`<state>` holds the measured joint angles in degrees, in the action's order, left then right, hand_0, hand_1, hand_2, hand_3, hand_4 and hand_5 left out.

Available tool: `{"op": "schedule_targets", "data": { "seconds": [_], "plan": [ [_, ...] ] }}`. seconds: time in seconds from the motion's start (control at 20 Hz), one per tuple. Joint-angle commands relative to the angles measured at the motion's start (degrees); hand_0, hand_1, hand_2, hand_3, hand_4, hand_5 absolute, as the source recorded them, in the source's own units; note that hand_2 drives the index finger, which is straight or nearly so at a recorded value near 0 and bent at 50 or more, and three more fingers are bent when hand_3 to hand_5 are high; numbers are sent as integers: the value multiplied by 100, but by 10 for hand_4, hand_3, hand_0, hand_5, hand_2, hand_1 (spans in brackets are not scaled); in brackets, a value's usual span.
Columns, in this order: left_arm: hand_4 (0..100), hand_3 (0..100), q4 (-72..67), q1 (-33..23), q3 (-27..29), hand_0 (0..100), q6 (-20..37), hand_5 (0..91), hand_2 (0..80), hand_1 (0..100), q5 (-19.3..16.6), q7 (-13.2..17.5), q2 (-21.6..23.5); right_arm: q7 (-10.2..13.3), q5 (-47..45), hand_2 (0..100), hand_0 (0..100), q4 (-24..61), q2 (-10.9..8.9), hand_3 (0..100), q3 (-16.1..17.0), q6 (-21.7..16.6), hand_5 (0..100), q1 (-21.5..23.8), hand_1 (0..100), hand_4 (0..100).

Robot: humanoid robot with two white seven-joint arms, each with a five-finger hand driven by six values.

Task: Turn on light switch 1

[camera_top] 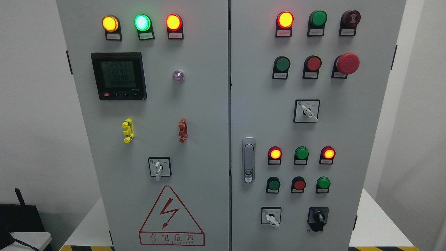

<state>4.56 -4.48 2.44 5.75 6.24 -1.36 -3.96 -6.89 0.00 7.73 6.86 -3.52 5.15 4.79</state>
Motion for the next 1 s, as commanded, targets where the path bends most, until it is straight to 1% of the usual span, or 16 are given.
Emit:
{"op": "schedule_targets", "data": {
  "seconds": [0.0,0.2,0.35,0.45,0.6,0.8,0.9,0.95],
  "plan": [
    [11,0,228,-245,37,439,41,0,0,0,-9,-109,18,3,-97,0,120,0,0,0,0,4,0,-4,389,0],
    [15,0,1089,-773,124,437,41,0,0,0,-9,-119,167,3,-97,0,120,0,0,0,0,4,0,-4,389,0],
    [28,0,1572,-992,554,434,41,0,0,0,-43,-110,167,3,-97,0,120,0,0,0,0,4,0,-4,389,0],
    [46,0,1959,-1230,660,430,49,0,0,13,-157,-110,202,3,-97,0,120,0,0,0,0,4,0,-4,389,0],
    [72,0,2407,-1336,1020,433,67,0,0,23,-228,-127,220,3,-97,0,120,0,0,0,0,4,0,-4,389,0],
    [98,0,2804,-1485,1328,444,409,0,0,32,-404,-215,290,3,-97,0,120,0,0,0,0,4,0,-4,389,0],
    [111,0,2848,-1486,1574,455,655,0,0,34,-422,-399,290,3,-97,0,120,0,0,0,0,4,0,-4,389,0],
    [114,0,2927,-1486,1627,457,795,0,0,34,-422,-444,290,3,-97,0,120,0,0,0,0,4,0,-4,389,0]
  ]
}}
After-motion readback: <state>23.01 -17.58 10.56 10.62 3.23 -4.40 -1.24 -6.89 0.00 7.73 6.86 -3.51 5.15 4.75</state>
